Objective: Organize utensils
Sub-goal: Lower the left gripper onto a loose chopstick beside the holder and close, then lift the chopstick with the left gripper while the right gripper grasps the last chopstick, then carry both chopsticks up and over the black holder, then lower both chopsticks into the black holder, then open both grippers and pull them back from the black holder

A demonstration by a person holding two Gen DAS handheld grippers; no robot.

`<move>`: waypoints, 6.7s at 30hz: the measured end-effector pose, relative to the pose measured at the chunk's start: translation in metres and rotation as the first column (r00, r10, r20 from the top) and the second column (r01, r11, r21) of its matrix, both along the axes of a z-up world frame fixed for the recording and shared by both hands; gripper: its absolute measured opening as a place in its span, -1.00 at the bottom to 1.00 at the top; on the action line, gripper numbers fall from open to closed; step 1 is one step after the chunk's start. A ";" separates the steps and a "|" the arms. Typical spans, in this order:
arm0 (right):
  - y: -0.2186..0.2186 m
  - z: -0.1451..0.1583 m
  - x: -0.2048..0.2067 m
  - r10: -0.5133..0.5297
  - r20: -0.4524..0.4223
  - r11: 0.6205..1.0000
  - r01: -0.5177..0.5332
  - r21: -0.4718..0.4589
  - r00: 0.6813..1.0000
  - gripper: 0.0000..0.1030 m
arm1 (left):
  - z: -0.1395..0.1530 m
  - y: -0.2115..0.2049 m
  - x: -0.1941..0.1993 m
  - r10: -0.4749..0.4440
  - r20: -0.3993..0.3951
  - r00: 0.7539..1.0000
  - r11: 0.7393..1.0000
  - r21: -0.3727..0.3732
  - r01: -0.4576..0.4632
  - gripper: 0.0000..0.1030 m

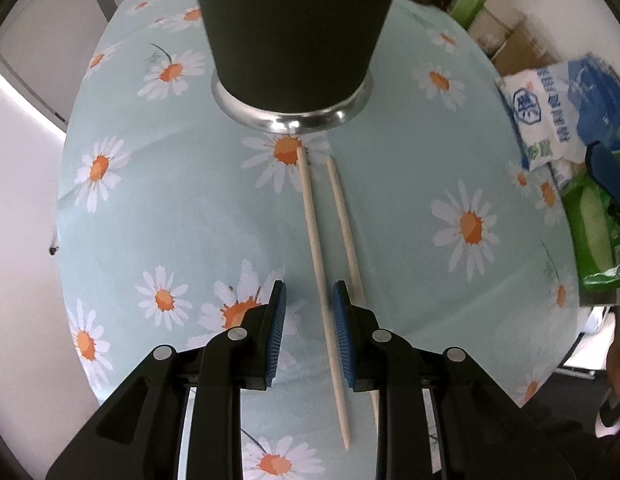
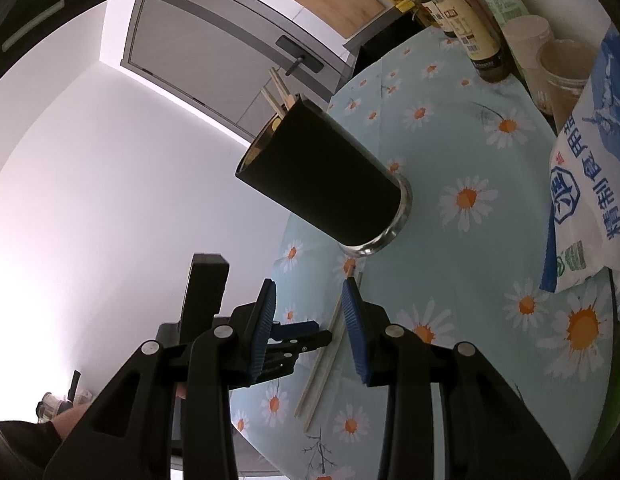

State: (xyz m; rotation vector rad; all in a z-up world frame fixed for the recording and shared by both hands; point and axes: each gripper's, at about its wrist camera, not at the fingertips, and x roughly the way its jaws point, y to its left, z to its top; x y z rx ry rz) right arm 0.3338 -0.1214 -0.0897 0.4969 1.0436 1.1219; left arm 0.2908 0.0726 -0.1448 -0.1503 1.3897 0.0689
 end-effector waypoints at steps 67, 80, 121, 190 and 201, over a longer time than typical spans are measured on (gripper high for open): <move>0.223 -0.063 -0.051 -0.072 -0.066 0.470 -0.025 -0.882 0.995 -0.89 | 0.026 0.142 -0.107 0.175 0.340 0.924 0.882 -0.472 0.007 -0.93; 0.192 -0.033 -0.049 -0.080 -0.059 0.597 0.000 -0.802 0.995 -0.90 | 0.042 0.124 -0.101 0.089 0.368 0.925 0.897 -0.433 0.086 -0.93; 0.079 0.160 0.001 0.011 0.383 0.998 0.013 -0.059 0.924 -0.89 | 0.190 0.059 -0.036 0.162 0.694 0.702 0.960 -0.276 0.051 -0.93; 0.111 0.134 0.042 -0.282 0.491 0.937 0.346 -0.041 0.824 -0.64 | 0.165 0.088 0.006 0.155 0.849 0.506 0.983 -0.184 0.008 -0.70; 0.092 0.145 0.006 -0.325 0.499 0.912 0.406 -0.058 0.803 -0.37 | 0.175 0.092 -0.028 0.123 0.843 0.523 0.982 -0.179 0.058 -0.55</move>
